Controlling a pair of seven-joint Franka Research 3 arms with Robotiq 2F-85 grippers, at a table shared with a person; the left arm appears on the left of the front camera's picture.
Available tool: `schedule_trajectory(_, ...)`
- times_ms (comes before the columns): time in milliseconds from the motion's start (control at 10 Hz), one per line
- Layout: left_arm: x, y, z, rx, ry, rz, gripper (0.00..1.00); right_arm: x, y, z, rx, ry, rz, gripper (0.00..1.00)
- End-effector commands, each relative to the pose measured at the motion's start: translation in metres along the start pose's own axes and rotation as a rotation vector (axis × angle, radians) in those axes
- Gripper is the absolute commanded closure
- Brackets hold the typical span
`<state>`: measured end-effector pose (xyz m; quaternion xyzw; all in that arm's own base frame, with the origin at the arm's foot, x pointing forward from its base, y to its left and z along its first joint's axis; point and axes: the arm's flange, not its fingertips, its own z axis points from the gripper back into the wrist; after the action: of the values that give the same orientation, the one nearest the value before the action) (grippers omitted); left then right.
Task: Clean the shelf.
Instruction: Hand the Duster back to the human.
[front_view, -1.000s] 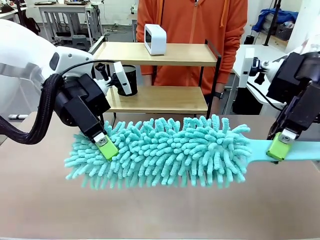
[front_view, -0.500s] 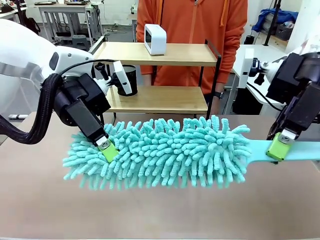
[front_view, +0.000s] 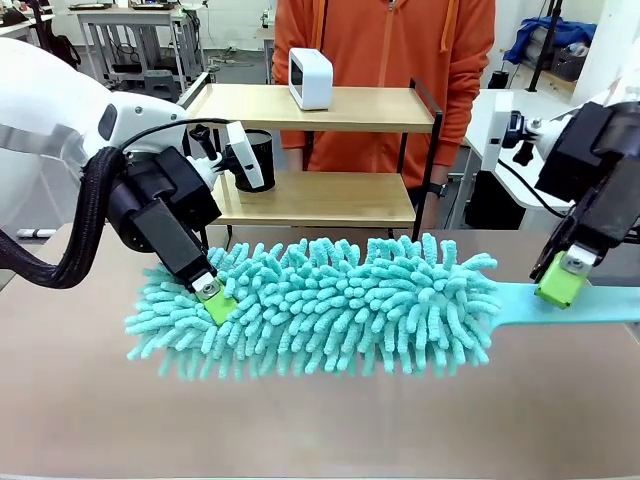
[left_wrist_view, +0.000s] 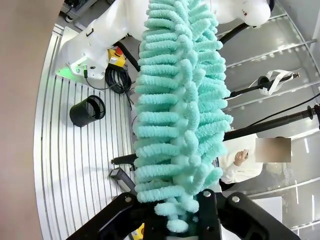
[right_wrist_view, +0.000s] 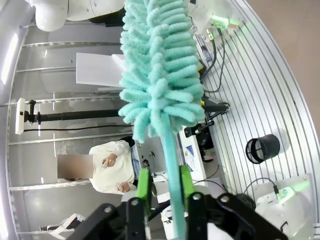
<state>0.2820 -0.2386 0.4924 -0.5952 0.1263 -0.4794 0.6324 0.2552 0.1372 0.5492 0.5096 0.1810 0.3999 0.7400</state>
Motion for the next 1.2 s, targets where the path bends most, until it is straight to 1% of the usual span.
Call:
schedule_trajectory(0, -0.001, -0.001, 0.002, -0.001, 0.026, -0.027, 1.00, 0.001, -0.002, 0.001, 0.024, -0.077, 0.016, 0.00)
schedule_trajectory(100, -0.001, -0.001, 0.002, 0.001, 0.022, -0.030, 1.00, 0.000, -0.005, 0.004, 0.035, -0.191, 0.012, 0.00)
schedule_trajectory(200, -0.002, -0.001, 0.003, -0.002, 0.017, -0.033, 1.00, -0.005, -0.011, 0.009, 0.040, -0.342, -0.010, 0.08)
schedule_trajectory(300, -0.003, -0.001, 0.004, -0.005, 0.016, -0.032, 1.00, -0.014, -0.022, 0.017, 0.041, -0.544, -0.048, 0.00)
schedule_trajectory(400, -0.003, -0.001, 0.004, -0.004, 0.016, -0.030, 1.00, -0.028, -0.040, 0.028, 0.110, -0.747, -0.079, 0.00)
schedule_trajectory(600, -0.005, -0.001, 0.006, -0.003, 0.011, -0.031, 1.00, -0.086, -0.103, 0.050, 0.159, -1.099, -0.183, 0.00)
schedule_trajectory(700, -0.006, -0.001, 0.007, -0.006, 0.007, -0.029, 1.00, -0.121, -0.133, 0.053, 0.190, -1.217, -0.245, 0.00)
schedule_trajectory(800, -0.006, 0.001, 0.010, -0.007, 0.002, -0.029, 1.00, -0.146, -0.154, 0.052, 0.214, -1.286, -0.302, 0.00)
schedule_trajectory(900, -0.008, 0.002, 0.012, -0.013, -0.002, -0.026, 1.00, -0.152, -0.166, 0.041, 0.208, -1.227, -0.361, 0.00)
schedule_trajectory(1000, -0.009, 0.002, 0.012, -0.005, -0.028, -0.022, 1.00, -0.122, -0.138, 0.131, 0.156, -1.113, -0.306, 0.00)
schedule_trajectory(1100, -0.011, 0.001, 0.018, -0.002, -0.044, -0.017, 1.00, -0.122, -0.138, 0.131, 0.156, -1.113, -0.306, 0.00)
